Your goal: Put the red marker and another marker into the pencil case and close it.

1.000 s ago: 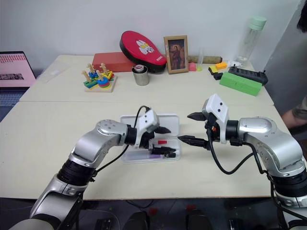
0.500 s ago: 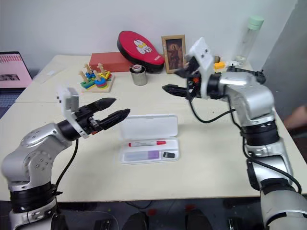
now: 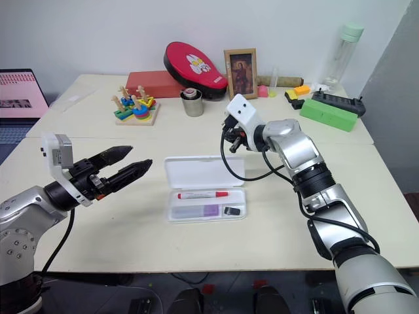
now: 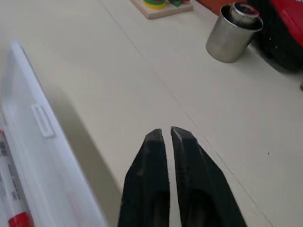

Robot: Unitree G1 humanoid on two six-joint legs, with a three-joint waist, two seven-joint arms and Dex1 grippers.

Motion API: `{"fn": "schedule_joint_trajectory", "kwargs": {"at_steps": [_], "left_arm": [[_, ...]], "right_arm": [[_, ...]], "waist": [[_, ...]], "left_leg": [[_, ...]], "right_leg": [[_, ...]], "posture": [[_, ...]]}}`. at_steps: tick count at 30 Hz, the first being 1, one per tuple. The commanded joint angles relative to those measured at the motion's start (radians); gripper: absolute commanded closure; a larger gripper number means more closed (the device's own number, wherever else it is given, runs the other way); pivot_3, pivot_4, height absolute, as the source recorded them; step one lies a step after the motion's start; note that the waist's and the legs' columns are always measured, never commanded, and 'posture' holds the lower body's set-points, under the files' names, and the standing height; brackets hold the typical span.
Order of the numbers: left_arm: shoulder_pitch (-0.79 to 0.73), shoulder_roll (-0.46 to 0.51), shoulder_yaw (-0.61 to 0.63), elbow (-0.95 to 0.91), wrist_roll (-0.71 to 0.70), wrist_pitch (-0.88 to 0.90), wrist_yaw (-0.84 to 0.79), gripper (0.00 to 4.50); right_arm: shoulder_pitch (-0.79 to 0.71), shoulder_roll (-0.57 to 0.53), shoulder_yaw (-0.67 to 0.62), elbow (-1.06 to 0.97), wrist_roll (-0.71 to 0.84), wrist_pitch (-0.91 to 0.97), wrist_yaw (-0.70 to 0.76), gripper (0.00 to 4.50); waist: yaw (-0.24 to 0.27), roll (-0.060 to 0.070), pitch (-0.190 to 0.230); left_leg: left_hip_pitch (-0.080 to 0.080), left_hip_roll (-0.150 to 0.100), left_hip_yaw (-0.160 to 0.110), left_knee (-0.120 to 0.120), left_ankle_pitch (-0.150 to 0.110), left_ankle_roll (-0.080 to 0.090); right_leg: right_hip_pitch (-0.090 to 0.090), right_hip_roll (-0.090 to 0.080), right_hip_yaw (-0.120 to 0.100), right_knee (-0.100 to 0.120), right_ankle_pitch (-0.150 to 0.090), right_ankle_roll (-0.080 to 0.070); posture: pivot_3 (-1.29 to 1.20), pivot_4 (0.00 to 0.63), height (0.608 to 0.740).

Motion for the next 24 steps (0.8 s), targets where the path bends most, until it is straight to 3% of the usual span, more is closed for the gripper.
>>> {"fn": "schedule_joint_trajectory", "kwargs": {"at_steps": [1, 13, 24], "left_arm": [[0.003, 0.021, 0.006, -0.045, -0.037, -0.01, 0.013, 0.0], [0.022, 0.059, -0.012, -0.049, -0.072, -0.009, 0.003, 0.0], [0.101, 0.175, -0.046, -0.045, -0.068, -0.009, -0.103, 0.0]], "right_arm": [[-0.024, 0.009, 0.001, 0.003, -0.036, -0.042, 0.016, 4.45], [0.101, -0.069, 0.074, -0.273, -0.022, 0.013, 0.263, 4.45], [0.235, -0.14, 0.196, -0.405, -0.089, 0.015, 0.335, 4.45]], "waist": [[0.0, 0.0, 0.0], [0.001, 0.0, 0.0], [0.001, 0.0, 0.0]], "left_leg": [[0.0, 0.0, 0.0, 0.0, 0.0, 0.0], [0.0, 0.0, 0.0, 0.0, 0.0, 0.0], [0.001, 0.0, 0.0, 0.0, 0.0, 0.0]], "right_leg": [[0.0, 0.0, 0.0, 0.0, 0.0, 0.0], [0.0, 0.0, 0.0, 0.0, 0.0, 0.0], [0.0, 0.0, 0.0, -0.001, 0.0, 0.0]], "posture": [[0.0, 0.15, 0.74], [0.0, 0.15, 0.74], [0.0, 0.15, 0.74]]}}
